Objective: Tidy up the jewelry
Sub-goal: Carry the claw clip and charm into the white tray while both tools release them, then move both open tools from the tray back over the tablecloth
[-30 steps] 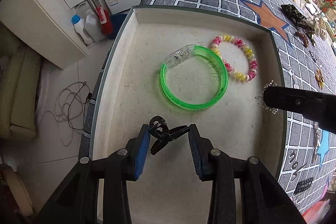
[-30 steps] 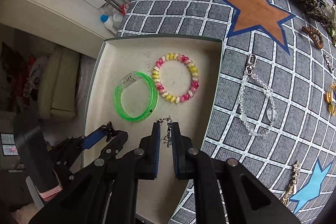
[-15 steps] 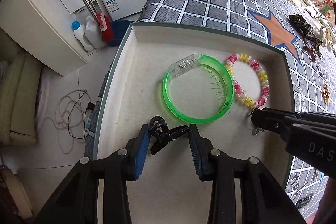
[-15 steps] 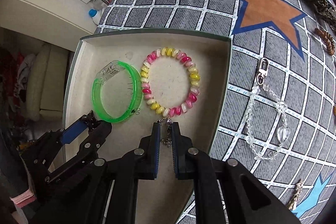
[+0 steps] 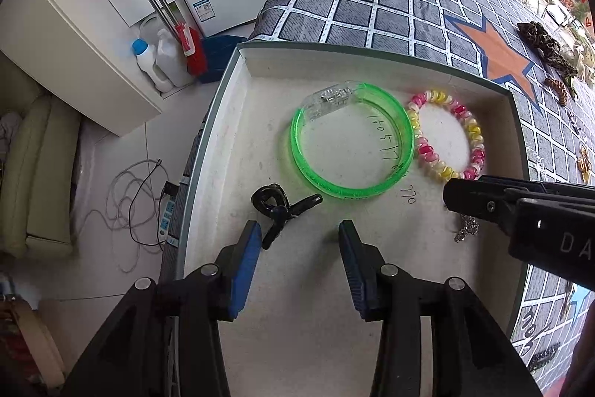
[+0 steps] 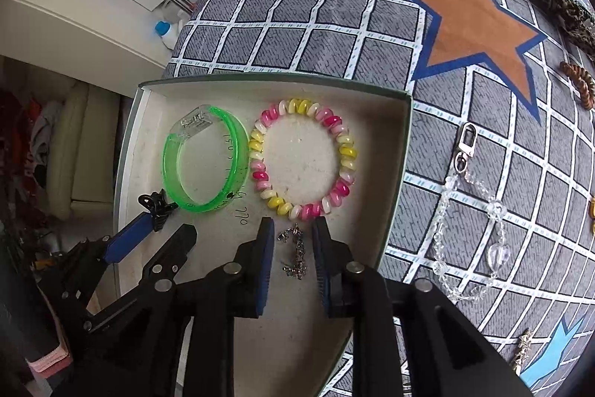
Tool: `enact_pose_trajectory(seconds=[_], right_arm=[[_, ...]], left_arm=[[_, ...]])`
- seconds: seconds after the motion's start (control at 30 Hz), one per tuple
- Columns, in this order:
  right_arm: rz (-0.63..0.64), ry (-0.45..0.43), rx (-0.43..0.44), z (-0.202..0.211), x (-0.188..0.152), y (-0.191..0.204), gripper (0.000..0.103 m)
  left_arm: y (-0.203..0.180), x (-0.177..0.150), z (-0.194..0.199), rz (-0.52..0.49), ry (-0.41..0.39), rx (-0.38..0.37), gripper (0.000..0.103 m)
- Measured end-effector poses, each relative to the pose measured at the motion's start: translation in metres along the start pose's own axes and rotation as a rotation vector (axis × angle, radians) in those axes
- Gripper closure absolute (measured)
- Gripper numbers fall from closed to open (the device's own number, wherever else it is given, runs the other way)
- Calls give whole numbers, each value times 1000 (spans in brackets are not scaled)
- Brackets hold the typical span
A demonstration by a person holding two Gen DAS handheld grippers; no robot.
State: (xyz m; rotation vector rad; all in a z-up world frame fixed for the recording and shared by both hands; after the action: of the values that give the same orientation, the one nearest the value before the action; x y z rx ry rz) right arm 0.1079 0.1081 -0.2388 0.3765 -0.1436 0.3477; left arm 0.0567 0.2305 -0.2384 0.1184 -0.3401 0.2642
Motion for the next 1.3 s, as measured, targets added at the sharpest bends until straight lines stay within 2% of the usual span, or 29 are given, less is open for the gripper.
enact_pose_trajectory(seconds=[0.03,0.2,0.23,0.27,0.3,0.33,0.37,0.53,0.6,0.67,0.83,0.9,0.93,1.1,1.17,1.3], right_arm=[[-2,-8,5,1,1,1,58],[-14,-40,40,16,7,7,57],[-24,-48,46,20,9,7,57],[-33,-57,51,25,10,7,57],[-42,-67,53,29,11,6,57],[-49,-78,54,34,12,5,55],[-54,-88,54,40,12,4,52],[-83,-107,41,59,2,-11,48],[-101,-105,31,66,-5,-21,45],[-121,-103,26,73,-14,-31,41],[-177,-98,0,86,-38,-56,38],[-199,-97,-10,92,-47,-68,29],[-211,-101,-16,95,-52,-75,19],[-291,-110,-46,112,-77,-111,18],[-325,-117,-63,119,-88,-127,15],[-384,-132,-96,132,-113,-157,15]], left_arm=[[0,-1,1,0,3,-1,53],[-1,-4,8,-6,14,5,52],[-1,-5,9,-2,16,7,39],[1,-5,12,7,11,13,14],[2,-5,16,15,-6,23,7],[2,-4,21,17,-24,27,5],[1,-4,24,13,-24,24,5],[-4,-6,31,-12,-17,30,5],[-6,-7,34,-19,-19,35,0],[-7,-8,38,-21,-25,38,0],[-15,-11,47,-62,-35,33,0],[-23,-12,53,-85,-34,14,0],[-27,-13,55,-99,-30,8,0],[-52,-15,67,-141,-11,-24,0],[-64,-16,72,-160,-10,-40,0],[-90,-17,82,-228,-21,-48,0]])
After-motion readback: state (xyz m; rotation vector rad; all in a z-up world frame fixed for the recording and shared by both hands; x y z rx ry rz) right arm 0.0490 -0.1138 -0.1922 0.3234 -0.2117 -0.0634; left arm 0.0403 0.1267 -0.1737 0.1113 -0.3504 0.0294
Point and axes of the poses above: each gripper's, at about its wrist camera, not at the fingertips, and z roughly against the way its jaws point, y to its left, x to its top, the point moved 8 cm from there along -z, roughly the way its jaws point, and after that the axes turned 6 degrees about -y, right-handed, at the moved point
